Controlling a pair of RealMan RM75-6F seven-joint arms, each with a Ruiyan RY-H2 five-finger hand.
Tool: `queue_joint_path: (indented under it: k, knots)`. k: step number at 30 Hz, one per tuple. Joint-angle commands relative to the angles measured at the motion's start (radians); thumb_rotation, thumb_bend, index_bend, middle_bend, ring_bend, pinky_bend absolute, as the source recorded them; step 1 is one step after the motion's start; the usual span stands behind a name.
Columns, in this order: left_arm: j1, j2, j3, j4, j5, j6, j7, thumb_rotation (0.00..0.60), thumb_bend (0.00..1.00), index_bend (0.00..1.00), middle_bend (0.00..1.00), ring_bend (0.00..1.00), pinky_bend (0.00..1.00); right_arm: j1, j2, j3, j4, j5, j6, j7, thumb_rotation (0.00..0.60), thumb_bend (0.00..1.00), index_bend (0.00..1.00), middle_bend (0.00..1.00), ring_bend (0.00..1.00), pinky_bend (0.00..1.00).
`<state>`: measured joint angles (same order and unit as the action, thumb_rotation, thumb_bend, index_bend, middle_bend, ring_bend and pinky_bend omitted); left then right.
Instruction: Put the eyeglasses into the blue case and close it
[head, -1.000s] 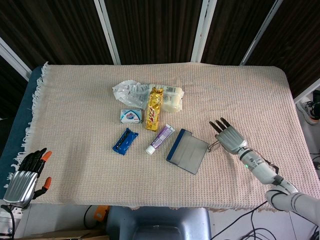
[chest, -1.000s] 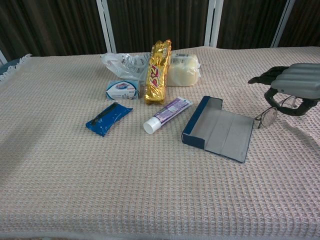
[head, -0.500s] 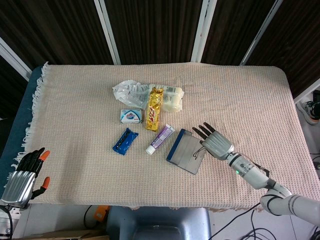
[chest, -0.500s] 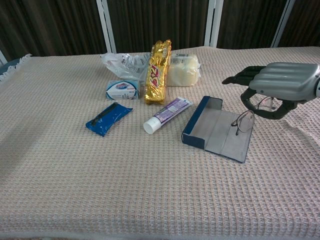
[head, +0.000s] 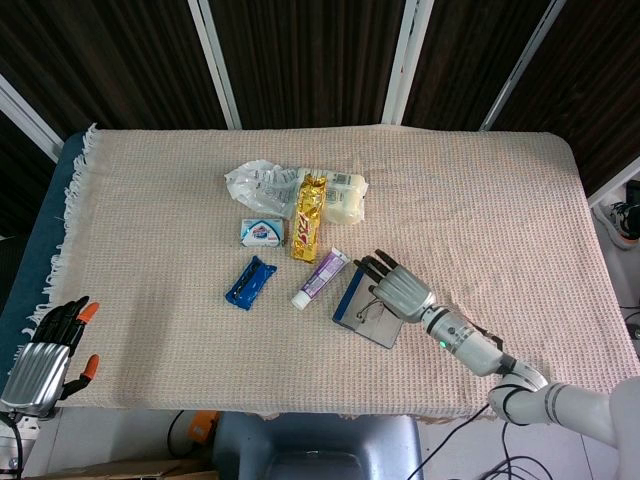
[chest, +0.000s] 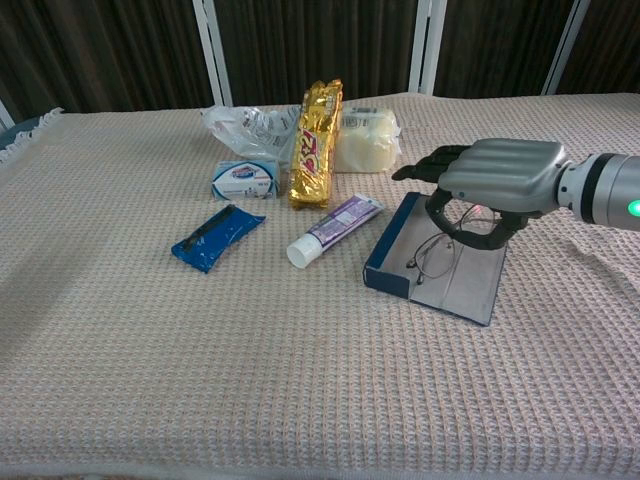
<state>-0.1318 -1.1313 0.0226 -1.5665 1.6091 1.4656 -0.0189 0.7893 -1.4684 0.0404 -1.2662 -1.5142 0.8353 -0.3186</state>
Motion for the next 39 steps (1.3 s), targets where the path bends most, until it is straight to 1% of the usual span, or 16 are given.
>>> queue_joint_path:
  k: [1, 15, 17, 21, 23, 27, 31, 33, 35, 39]
  knots:
    - [-0.001, 0.001, 0.002, 0.001, 0.004, 0.0, -0.004, 0.6, 0.43, 0.0, 0.0, 0.0, 0.1, 0.012, -0.015, 0.006, 0.007, 0.004, -0.009, -0.015, 0.6, 0.64, 0.72, 0.08, 0.0, 0.0]
    - [0.001, 0.004, 0.006, 0.005, 0.015, 0.007, -0.013, 0.6, 0.43, 0.0, 0.0, 0.0, 0.1, 0.036, -0.047, 0.007, 0.016, 0.036, -0.041, -0.074, 0.6, 0.64, 0.68, 0.08, 0.0, 0.0]
    - [0.001, 0.004, 0.006, 0.005, 0.016, 0.006, -0.013, 0.6, 0.43, 0.0, 0.0, 0.0, 0.1, 0.036, -0.051, 0.006, 0.019, 0.038, -0.04, -0.085, 0.6, 0.64, 0.65, 0.08, 0.0, 0.0]
    - [0.001, 0.003, 0.007, 0.006, 0.017, 0.006, -0.012, 0.6, 0.43, 0.0, 0.0, 0.0, 0.1, 0.039, -0.063, 0.008, 0.027, 0.048, -0.04, -0.106, 0.6, 0.64, 0.53, 0.08, 0.0, 0.0]
    - [0.001, 0.004, 0.006, 0.006, 0.018, 0.009, -0.014, 0.6, 0.43, 0.0, 0.0, 0.0, 0.1, 0.04, -0.066, 0.01, 0.024, 0.054, -0.042, -0.097, 0.6, 0.62, 0.48, 0.08, 0.0, 0.0]
    - [0.003, 0.005, 0.008, 0.007, 0.022, 0.015, -0.019, 0.6, 0.43, 0.0, 0.0, 0.0, 0.1, 0.037, -0.064, 0.011, 0.02, 0.046, -0.022, -0.074, 0.6, 0.5, 0.38, 0.08, 0.0, 0.0]
    - [0.005, 0.007, 0.008, 0.008, 0.023, 0.018, -0.025, 0.6, 0.43, 0.0, 0.0, 0.0, 0.1, 0.021, -0.054, 0.006, 0.022, 0.017, 0.032, -0.044, 0.6, 0.28, 0.29, 0.07, 0.0, 0.0]
    - [0.006, 0.008, 0.008, 0.008, 0.023, 0.02, -0.027, 0.6, 0.43, 0.0, 0.0, 0.0, 0.1, 0.011, -0.041, -0.001, 0.018, 0.004, 0.055, -0.034, 0.6, 0.23, 0.27, 0.06, 0.0, 0.0]
    - [0.007, 0.009, 0.009, 0.007, 0.024, 0.022, -0.028, 0.6, 0.43, 0.0, 0.0, 0.0, 0.1, 0.002, -0.03, -0.006, 0.015, -0.005, 0.073, -0.027, 0.6, 0.2, 0.27, 0.06, 0.0, 0.0]
    - [0.008, 0.01, 0.011, 0.005, 0.026, 0.022, -0.027, 0.6, 0.43, 0.0, 0.0, 0.0, 0.1, -0.011, -0.022, -0.008, 0.024, -0.015, 0.104, -0.026, 0.6, 0.19, 0.26, 0.06, 0.0, 0.0]
